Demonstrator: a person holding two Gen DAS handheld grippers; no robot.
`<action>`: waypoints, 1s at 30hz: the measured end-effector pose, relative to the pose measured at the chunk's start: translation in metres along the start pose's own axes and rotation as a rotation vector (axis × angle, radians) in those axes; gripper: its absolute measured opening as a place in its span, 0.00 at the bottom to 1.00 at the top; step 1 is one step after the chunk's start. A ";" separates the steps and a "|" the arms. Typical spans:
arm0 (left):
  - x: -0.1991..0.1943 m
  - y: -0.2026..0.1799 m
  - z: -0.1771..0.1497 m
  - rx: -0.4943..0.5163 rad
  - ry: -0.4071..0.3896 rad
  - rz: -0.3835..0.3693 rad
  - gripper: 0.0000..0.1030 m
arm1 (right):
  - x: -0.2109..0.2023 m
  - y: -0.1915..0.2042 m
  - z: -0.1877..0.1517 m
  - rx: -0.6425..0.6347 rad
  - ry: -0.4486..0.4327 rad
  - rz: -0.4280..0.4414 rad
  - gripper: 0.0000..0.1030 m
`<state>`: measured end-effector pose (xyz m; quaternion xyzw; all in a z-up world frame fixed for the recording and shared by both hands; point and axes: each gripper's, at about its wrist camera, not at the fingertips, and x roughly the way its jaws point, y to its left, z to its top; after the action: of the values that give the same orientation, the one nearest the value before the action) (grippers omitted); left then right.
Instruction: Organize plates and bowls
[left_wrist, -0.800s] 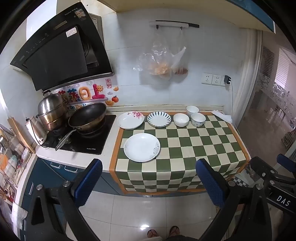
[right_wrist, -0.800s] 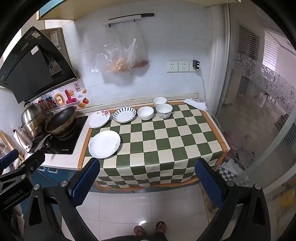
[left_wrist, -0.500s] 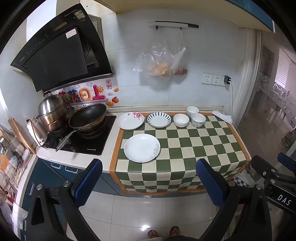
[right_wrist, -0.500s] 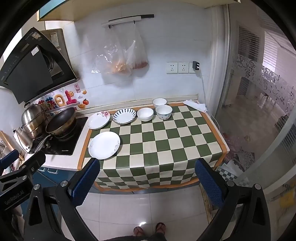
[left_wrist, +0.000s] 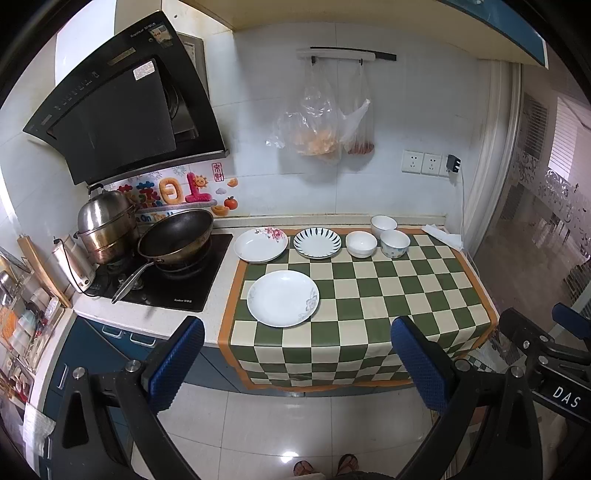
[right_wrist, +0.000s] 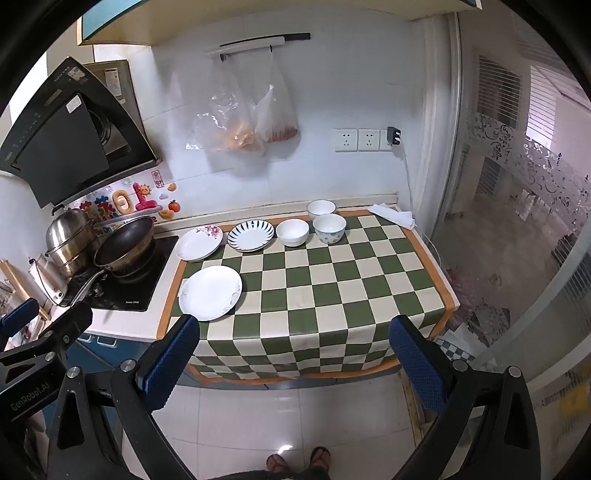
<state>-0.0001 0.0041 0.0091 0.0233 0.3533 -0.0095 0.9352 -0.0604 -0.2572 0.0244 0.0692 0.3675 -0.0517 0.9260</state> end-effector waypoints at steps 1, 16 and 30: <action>0.000 0.001 0.001 0.000 0.000 0.001 1.00 | 0.000 -0.001 -0.001 0.000 -0.001 0.001 1.00; -0.007 -0.002 0.013 -0.001 -0.011 0.002 1.00 | -0.001 0.002 -0.002 -0.001 -0.003 0.011 1.00; -0.012 0.000 0.019 -0.003 -0.016 0.003 1.00 | 0.000 0.002 0.000 0.001 -0.011 0.010 1.00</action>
<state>0.0035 0.0034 0.0309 0.0222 0.3457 -0.0077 0.9381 -0.0601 -0.2548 0.0250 0.0715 0.3618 -0.0476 0.9283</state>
